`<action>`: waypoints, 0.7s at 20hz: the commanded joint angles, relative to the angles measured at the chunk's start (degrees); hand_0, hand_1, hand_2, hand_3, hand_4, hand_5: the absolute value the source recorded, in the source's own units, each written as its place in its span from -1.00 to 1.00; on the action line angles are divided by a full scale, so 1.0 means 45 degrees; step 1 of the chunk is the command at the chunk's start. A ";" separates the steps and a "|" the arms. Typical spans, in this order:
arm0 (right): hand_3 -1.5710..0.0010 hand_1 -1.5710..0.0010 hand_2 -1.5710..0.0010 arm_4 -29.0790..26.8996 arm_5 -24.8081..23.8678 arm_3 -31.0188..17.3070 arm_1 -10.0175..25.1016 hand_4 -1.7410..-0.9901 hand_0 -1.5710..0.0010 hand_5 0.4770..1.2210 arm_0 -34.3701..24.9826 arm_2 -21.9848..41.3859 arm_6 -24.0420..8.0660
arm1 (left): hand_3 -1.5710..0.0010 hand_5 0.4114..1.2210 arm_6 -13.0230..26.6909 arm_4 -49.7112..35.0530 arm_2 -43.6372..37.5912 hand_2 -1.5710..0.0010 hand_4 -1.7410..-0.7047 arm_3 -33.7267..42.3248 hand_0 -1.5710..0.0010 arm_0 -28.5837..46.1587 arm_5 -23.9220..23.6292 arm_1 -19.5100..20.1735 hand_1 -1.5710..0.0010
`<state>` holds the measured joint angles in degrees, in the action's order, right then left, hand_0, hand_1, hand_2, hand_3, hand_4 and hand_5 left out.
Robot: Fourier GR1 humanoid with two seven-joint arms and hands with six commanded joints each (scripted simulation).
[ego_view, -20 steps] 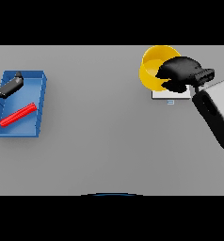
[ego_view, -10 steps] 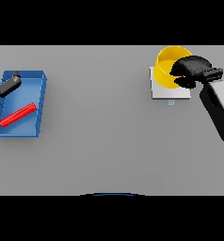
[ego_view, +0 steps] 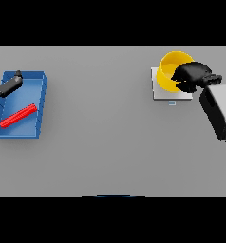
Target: Pick up the red beaker and tilt it to pour out 1 green nut into yellow bowl. Pick up the yellow bowl and place it on the metallic measuring scale.
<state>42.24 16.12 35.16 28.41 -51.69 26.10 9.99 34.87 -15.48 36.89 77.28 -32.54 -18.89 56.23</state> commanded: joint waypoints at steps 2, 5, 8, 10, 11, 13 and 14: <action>-0.68 -0.78 -1.00 -0.0019 0.0043 -0.0506 -0.0178 -0.96 -0.94 1.00 -0.0351 0.0003 0.0015 | 1.00 -0.20 -0.0009 0.0038 0.0013 1.00 0.80 0.0148 1.00 0.0079 -0.0088 0.0087 1.00; -0.16 -0.72 -0.72 -0.0247 0.0337 -0.0851 -0.0261 -0.61 -0.94 0.77 -0.0406 -0.0085 -0.0024 | 1.00 -0.18 -0.0003 0.0027 0.0044 1.00 0.79 0.0033 1.00 0.0067 -0.0007 0.0021 1.00; 0.09 0.12 -0.03 -0.0346 0.0617 -0.0881 -0.0219 -0.28 0.01 0.21 -0.0539 -0.0157 -0.0118 | 1.00 -0.18 0.0003 -0.0046 0.0161 1.00 0.79 -0.0204 1.00 -0.0182 0.0046 -0.0104 1.00; 0.19 0.44 0.24 -0.0343 0.0678 -0.1038 -0.0251 -0.16 0.36 0.01 -0.0527 -0.0141 0.0008 | 1.00 -0.19 -0.0044 0.0027 0.0172 1.00 0.81 -0.0565 1.00 -0.0314 0.0129 -0.0228 1.00; 0.23 0.55 0.34 -0.0342 0.0738 -0.1083 -0.0342 -0.12 0.49 -0.07 -0.0584 -0.0126 -0.0028 | 1.00 -0.19 -0.0131 0.0085 0.0217 1.00 0.81 -0.0696 1.00 -0.0299 0.0095 -0.0339 1.00; 0.31 0.71 0.50 -0.0323 0.0883 -0.1191 -0.0327 -0.05 0.67 -0.18 -0.0734 -0.0082 0.0280 | 1.00 -0.19 -0.0306 0.0046 0.0178 1.00 0.80 -0.0817 1.00 -0.0387 0.0169 -0.0424 1.00; 0.35 0.77 0.57 -0.0186 0.0855 -0.1311 -0.0333 -0.02 0.74 -0.22 -0.0811 0.0016 0.0258 | 1.00 -0.20 -0.0189 -0.0004 0.0144 1.00 0.79 -0.0699 1.00 -0.0360 0.0174 -0.0323 1.00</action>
<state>41.42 19.96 29.26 26.91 -55.34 26.17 11.08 34.00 -15.49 37.53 74.13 -34.17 -18.12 54.78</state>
